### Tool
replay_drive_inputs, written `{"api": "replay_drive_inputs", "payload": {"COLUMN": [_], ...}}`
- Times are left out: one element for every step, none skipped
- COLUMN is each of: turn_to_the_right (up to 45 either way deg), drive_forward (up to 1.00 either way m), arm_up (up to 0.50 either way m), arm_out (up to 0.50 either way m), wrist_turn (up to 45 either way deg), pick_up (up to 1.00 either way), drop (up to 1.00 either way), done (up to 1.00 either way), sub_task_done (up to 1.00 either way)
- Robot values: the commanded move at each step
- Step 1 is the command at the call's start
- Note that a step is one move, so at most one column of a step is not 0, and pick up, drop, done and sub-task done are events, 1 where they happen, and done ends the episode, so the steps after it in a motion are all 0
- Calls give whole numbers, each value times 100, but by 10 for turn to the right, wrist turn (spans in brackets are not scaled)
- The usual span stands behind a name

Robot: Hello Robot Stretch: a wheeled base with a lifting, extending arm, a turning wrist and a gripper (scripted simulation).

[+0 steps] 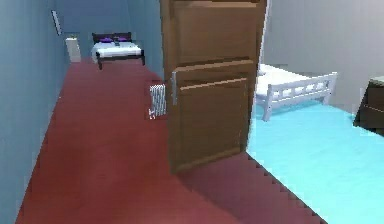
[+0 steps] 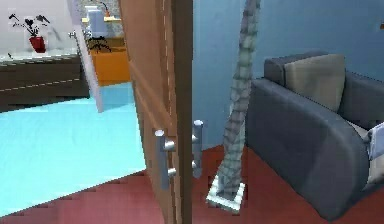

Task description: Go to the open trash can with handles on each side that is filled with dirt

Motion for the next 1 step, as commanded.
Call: {"api": "replay_drive_inputs", "payload": {"turn_to_the_right": [0], "drive_forward": [55], "arm_up": [0], "arm_out": [0], "wrist_turn": [0], "pick_up": [0], "drop": [0], "done": [0], "sub_task_done": [0]}}
